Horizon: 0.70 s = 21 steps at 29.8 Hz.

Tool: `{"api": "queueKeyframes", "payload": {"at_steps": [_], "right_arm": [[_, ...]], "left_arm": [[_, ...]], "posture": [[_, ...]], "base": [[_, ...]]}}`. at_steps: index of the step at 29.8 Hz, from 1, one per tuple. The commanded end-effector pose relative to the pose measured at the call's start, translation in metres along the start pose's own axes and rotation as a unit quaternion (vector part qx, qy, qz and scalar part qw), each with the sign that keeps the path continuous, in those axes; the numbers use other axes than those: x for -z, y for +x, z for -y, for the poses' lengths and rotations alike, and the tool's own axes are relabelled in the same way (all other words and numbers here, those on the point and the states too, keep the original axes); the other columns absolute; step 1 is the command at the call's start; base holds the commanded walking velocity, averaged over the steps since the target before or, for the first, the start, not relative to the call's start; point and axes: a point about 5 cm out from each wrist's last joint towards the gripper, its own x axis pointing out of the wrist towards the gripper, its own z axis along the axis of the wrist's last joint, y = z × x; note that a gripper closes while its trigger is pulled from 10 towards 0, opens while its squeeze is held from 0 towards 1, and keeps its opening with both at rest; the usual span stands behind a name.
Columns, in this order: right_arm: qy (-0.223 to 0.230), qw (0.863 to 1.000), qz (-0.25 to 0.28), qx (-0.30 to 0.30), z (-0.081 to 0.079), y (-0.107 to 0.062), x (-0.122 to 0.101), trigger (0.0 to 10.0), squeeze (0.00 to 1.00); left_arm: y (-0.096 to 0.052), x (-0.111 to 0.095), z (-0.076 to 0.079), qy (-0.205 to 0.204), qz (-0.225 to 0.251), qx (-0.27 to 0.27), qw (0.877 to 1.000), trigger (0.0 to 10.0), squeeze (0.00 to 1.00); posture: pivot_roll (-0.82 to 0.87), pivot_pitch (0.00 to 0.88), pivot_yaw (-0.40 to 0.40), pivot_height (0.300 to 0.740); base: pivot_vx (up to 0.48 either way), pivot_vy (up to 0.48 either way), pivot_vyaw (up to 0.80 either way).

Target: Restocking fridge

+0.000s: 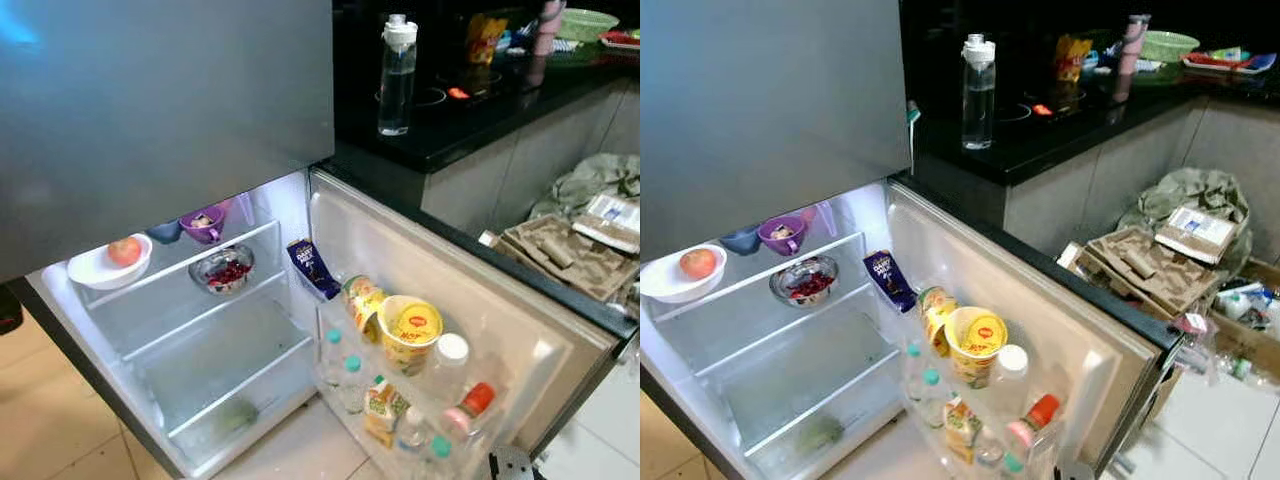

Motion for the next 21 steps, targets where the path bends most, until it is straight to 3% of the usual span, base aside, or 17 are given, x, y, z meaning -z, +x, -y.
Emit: {"api": "queueKeyframes", "payload": {"at_steps": [1, 6, 11, 16, 19, 21], "right_arm": [[0.013, 1.0, -0.014, 0.014, 0.006, -0.004, 0.008, 10.0, 0.0], [0.012, 1.0, -0.015, 0.017, 0.007, -0.005, 0.011, 10.0, 0.0], [0.01, 0.999, -0.024, 0.03, 0.01, -0.007, 0.016, 10.0, 0.0], [-0.04, 0.989, -0.095, 0.107, 0.027, -0.016, 0.032, 10.0, 0.0], [-0.027, 0.974, -0.125, 0.184, 0.046, -0.025, 0.039, 10.0, 0.0], [-0.018, 0.972, -0.125, 0.199, 0.05, -0.028, 0.039, 10.0, 0.0]], "left_arm": [[0.0, 0.006, 0.007, 0.006, -0.013, 0.008, 1.0, 10.0, 0.0], [0.002, 0.006, 0.018, 0.011, -0.017, 0.015, 1.0, 10.0, 0.0], [0.002, 0.005, 0.017, 0.029, -0.021, 0.02, 0.999, 10.0, 0.0], [0.002, 0.004, 0.02, 0.032, -0.019, 0.022, 0.999, 10.0, 0.0], [0.004, 0.002, 0.03, 0.033, -0.016, 0.03, 0.999, 10.0, 0.0], [0.004, 0.002, 0.03, 0.035, -0.016, 0.031, 0.999, 10.0, 0.0]], "posture": [[-0.09, 0.118, 0.021, 0.74], [-0.09, 0.119, 0.027, 0.74], [-0.09, 0.119, 0.027, 0.74], [-0.09, 0.114, 0.031, 0.74], [-0.09, 0.111, 0.031, 0.74], [-0.09, 0.111, 0.033, 0.74]], "base": [[0.0, 0.0, 0.0], [0.0, 0.0, 0.0], [0.0, 0.0, 0.0], [0.0, 0.0, 0.0], [0.0, 0.0, 0.0], [0.0, 0.0, 0.0]]}}
